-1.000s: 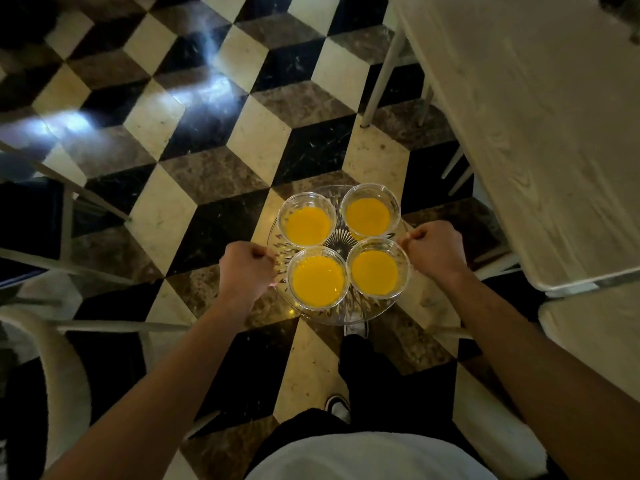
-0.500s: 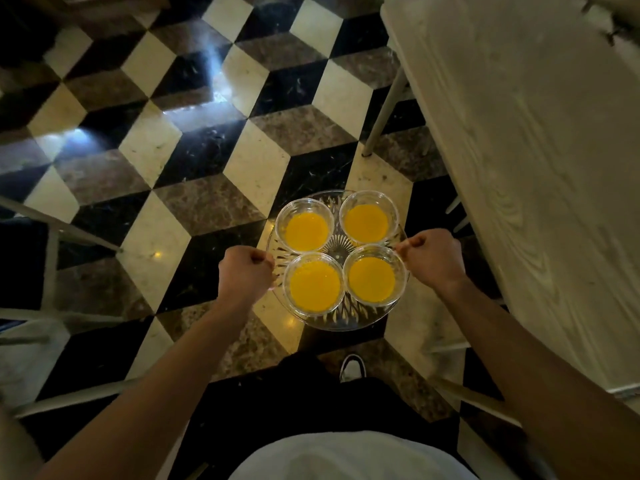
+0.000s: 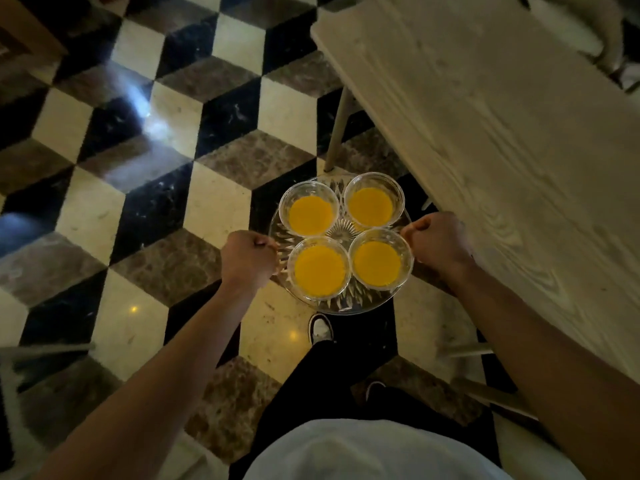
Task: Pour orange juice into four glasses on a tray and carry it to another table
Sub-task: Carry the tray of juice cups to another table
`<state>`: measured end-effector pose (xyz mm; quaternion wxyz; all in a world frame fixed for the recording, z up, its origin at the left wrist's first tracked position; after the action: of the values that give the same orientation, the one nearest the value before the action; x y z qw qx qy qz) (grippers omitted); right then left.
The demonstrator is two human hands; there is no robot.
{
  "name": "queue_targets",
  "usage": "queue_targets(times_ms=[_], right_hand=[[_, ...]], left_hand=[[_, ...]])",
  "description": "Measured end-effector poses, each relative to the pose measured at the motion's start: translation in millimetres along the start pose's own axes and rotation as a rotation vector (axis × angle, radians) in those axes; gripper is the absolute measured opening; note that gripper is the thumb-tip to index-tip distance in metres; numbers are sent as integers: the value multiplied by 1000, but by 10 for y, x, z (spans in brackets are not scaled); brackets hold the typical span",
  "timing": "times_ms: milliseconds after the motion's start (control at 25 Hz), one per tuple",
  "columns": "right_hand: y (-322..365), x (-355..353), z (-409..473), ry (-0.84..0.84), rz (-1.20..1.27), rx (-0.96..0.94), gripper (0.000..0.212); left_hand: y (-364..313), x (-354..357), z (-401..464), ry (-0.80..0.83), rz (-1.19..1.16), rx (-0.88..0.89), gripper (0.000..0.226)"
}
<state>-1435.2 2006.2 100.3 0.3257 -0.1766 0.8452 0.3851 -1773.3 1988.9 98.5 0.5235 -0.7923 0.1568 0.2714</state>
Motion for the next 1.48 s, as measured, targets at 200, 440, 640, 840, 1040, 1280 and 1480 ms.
queue_targets(times_ms=[200,440,640,840,1040,1280,1480], right_hand=[[191,-104,341,-95,61,137,14],[215,-295,643,-190,156,273,13],[11,-553,925,-261,226,347,9],[-273,-881,1225,-330,309,401,8],[-560,-1293,1516,-369,384,463,9],[-873,-1776,1822,-426,378,515,11],[-1090,-1994,1944,-462,450,578,6]], left_hand=[[-569,50,744,105,126,130,25],[-1078,351,1350,223,198,238,32],[-1550,878,1729,358,240,339,25],[-2040,1445,1919,419,272,418,20],[-2559,2074,2003,484,252,451,22],[-3037,2793,2072,538,262,422,34],[-3281,3231,2124,602,245,425,16]])
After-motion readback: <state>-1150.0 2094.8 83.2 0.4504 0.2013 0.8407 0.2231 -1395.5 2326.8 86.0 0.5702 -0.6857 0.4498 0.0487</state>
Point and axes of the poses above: each hand's wrist, its own z-axis towards the middle knuckle, its own x-axis out of the palm, y = z × x, the point moved 6 cm from there along z, towards the middle knuckle, and after that the axes turned 11 degrees about x, right-handed, at the moved point
